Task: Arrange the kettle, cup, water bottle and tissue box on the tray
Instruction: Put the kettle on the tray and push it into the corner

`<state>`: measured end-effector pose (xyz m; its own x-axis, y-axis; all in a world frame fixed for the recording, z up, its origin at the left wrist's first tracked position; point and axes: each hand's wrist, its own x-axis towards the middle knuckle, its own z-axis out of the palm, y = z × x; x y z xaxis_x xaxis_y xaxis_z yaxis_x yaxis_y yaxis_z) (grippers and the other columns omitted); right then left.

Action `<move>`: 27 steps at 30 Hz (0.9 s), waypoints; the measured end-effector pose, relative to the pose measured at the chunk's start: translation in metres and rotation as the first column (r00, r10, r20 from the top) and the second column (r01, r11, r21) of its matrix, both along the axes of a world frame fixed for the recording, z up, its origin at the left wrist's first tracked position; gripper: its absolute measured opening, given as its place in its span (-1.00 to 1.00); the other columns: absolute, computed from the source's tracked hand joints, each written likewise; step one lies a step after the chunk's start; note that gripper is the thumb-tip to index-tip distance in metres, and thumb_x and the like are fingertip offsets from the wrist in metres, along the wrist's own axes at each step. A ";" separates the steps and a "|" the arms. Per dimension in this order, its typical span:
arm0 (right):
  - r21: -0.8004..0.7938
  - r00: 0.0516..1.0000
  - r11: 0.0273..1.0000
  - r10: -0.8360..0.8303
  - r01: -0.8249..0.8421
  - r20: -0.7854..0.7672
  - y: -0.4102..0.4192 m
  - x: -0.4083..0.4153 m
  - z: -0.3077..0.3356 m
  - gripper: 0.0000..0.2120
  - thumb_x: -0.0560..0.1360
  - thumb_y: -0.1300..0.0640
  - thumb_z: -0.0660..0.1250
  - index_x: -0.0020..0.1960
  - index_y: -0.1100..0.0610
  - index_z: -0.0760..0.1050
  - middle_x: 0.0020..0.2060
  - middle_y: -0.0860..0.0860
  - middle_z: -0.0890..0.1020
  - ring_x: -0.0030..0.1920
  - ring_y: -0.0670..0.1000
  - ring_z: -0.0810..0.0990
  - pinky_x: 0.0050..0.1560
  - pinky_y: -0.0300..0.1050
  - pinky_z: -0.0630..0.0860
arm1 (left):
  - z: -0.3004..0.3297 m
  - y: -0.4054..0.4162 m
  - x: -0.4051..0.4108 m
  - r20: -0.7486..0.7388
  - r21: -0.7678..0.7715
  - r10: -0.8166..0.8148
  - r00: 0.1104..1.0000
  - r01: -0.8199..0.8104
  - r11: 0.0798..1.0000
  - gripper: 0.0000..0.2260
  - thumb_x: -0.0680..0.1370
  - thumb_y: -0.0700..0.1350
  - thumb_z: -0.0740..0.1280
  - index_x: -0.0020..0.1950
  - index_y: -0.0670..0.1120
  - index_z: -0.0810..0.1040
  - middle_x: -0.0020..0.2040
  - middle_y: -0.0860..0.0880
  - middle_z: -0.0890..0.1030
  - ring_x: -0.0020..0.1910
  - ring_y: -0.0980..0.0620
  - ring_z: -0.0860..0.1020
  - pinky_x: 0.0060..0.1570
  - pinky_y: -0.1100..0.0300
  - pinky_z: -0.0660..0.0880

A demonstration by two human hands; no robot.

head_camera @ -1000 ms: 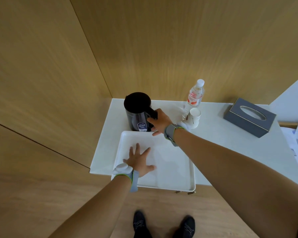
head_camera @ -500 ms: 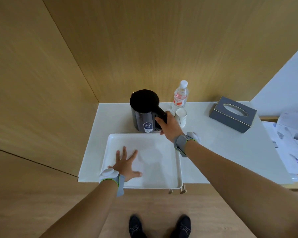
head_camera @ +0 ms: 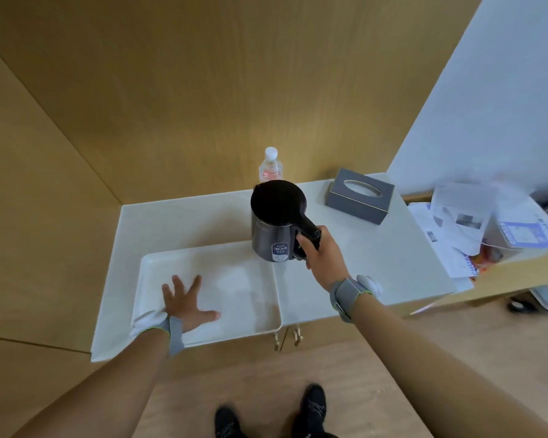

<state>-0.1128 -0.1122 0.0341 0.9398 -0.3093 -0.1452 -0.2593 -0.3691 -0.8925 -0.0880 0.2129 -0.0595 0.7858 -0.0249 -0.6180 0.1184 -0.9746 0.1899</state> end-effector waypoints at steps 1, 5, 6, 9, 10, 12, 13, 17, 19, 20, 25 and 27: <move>-0.003 1.000 1.000 -0.021 0.021 -0.001 -0.005 -0.007 -0.002 -0.75 0.64 -0.02 0.28 0.12 0.17 0.41 -0.20 0.20 0.64 -0.36 0.08 0.50 -0.23 0.03 0.50 | -0.001 -0.007 -0.001 0.011 0.014 0.015 1.000 -0.015 1.000 0.09 0.39 0.38 0.43 0.65 0.09 -0.21 0.62 -0.21 -0.36 0.58 -0.37 -0.32 0.55 -0.29 0.00; -0.022 0.997 0.997 -0.077 0.077 -0.003 -0.022 -0.024 -0.017 -0.77 0.64 -0.03 0.29 0.08 0.15 0.42 -0.28 0.05 0.58 -0.35 0.06 0.51 -0.26 -0.03 0.47 | -0.005 -0.029 -0.009 0.106 -0.002 -0.035 0.994 0.036 0.999 0.06 0.37 0.41 0.42 0.65 0.15 -0.14 0.64 -0.14 -0.33 0.64 -0.18 -0.27 0.45 -0.44 0.03; -0.018 0.995 0.995 -0.098 0.098 -0.005 -0.026 -0.027 -0.021 -0.78 0.64 -0.03 0.29 0.08 0.14 0.42 -0.28 0.03 0.58 -0.35 0.04 0.51 -0.26 -0.04 0.47 | -0.005 -0.034 -0.011 0.117 -0.004 -0.068 0.991 0.069 0.998 0.03 0.37 0.42 0.40 0.65 0.18 -0.13 0.65 -0.11 -0.31 0.64 -0.15 -0.26 0.45 -0.46 0.03; -0.023 0.989 0.989 -0.145 0.144 -0.018 -0.033 -0.032 -0.030 -0.78 0.64 -0.03 0.30 0.08 0.14 0.42 -0.23 0.06 0.60 -0.31 0.07 0.54 -0.22 0.01 0.50 | -0.007 -0.051 -0.015 0.112 0.020 -0.115 0.987 0.113 0.993 -0.02 0.38 0.46 0.33 0.64 0.22 -0.11 0.65 -0.10 -0.29 0.64 -0.17 -0.25 0.46 -0.44 0.01; -0.023 0.987 0.987 -0.158 0.158 -0.024 -0.035 -0.033 -0.032 -0.77 0.64 -0.03 0.30 0.09 0.13 0.42 -0.20 0.07 0.61 -0.28 0.10 0.55 -0.19 0.05 0.53 | -0.007 -0.055 -0.015 0.116 0.026 -0.120 0.986 0.118 0.993 -0.04 0.39 0.47 0.31 0.64 0.22 -0.09 0.66 -0.12 -0.27 0.64 -0.18 -0.25 0.47 -0.44 -0.01; -0.022 0.983 0.984 -0.180 0.179 -0.042 -0.038 -0.033 -0.036 -0.78 0.64 -0.04 0.29 0.10 0.12 0.41 -0.18 0.08 0.62 -0.24 0.13 0.57 -0.13 0.10 0.55 | -0.008 -0.063 -0.015 0.153 0.010 -0.142 0.978 0.142 0.990 -0.09 0.42 0.46 0.28 0.65 0.18 -0.04 0.66 -0.13 -0.23 0.64 -0.16 -0.23 0.49 -0.41 -0.02; -0.021 0.981 0.982 -0.189 0.189 -0.047 -0.038 -0.034 -0.037 -0.78 0.64 -0.04 0.29 0.09 0.11 0.41 -0.18 0.07 0.61 -0.23 0.13 0.57 -0.13 0.09 0.55 | -0.008 -0.066 -0.015 0.176 -0.011 -0.161 0.971 0.166 0.986 -0.11 0.44 0.45 0.27 0.65 0.17 -0.01 0.67 -0.13 -0.20 0.65 -0.15 -0.21 0.51 -0.38 -0.01; -0.020 0.976 0.976 -0.215 0.215 -0.042 -0.037 -0.031 -0.041 -0.83 0.64 -0.02 0.29 0.07 0.07 0.39 -0.23 -0.01 0.58 -0.23 0.10 0.57 -0.21 -0.03 0.48 | -0.005 -0.083 -0.015 0.210 -0.121 -0.263 0.942 0.292 0.949 -0.16 0.45 0.46 0.22 0.64 0.17 0.06 0.67 -0.08 -0.17 0.65 -0.11 -0.20 0.56 -0.23 -0.06; -0.009 0.974 0.975 -0.223 0.223 -0.048 -0.035 -0.029 -0.039 -0.83 0.64 -0.01 0.30 0.07 0.08 0.39 -0.23 -0.01 0.57 -0.23 0.11 0.56 -0.20 0.01 0.50 | -0.005 -0.092 -0.017 0.212 -0.139 -0.287 0.934 0.319 0.937 -0.17 0.46 0.45 0.22 0.64 0.17 0.06 0.68 -0.07 -0.17 0.65 -0.11 -0.20 0.57 -0.21 -0.07; 0.000 0.973 0.974 -0.225 0.225 -0.054 -0.034 -0.028 -0.039 -0.82 0.64 0.00 0.29 0.08 0.09 0.39 -0.21 0.01 0.57 -0.22 0.13 0.56 -0.17 0.03 0.53 | -0.004 -0.095 -0.018 0.207 -0.142 -0.290 0.934 0.322 0.936 -0.17 0.46 0.45 0.23 0.64 0.17 0.06 0.68 -0.07 -0.17 0.65 -0.12 -0.20 0.57 -0.20 -0.06; 0.058 0.972 0.973 -0.219 0.224 -0.082 -0.030 -0.031 -0.038 -0.80 0.65 0.03 0.27 0.16 0.14 0.39 -0.06 0.14 0.61 -0.23 0.14 0.58 -0.43 -0.36 0.47 | -0.002 -0.097 -0.021 0.161 -0.131 -0.327 0.931 0.349 0.928 -0.18 0.49 0.43 0.23 0.65 0.14 0.05 0.68 -0.10 -0.15 0.66 -0.14 -0.17 0.58 -0.20 -0.06; 0.093 0.970 0.966 -0.237 0.242 -0.063 -0.027 -0.033 -0.034 -0.80 0.64 0.07 0.31 0.17 0.15 0.39 0.05 0.19 0.59 -0.15 0.16 0.64 -0.41 -0.33 0.54 | -0.002 -0.092 -0.022 0.158 -0.147 -0.322 0.933 0.345 0.927 -0.18 0.49 0.42 0.24 0.65 0.14 0.05 0.68 -0.09 -0.15 0.66 -0.13 -0.18 0.58 -0.19 -0.08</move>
<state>-0.1455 -0.1397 0.0001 0.8307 -0.5060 -0.2323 -0.3755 -0.2011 -0.9048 -0.1098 0.1214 -0.0616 0.7864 -0.3947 -0.4752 -0.2447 -0.9054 0.3470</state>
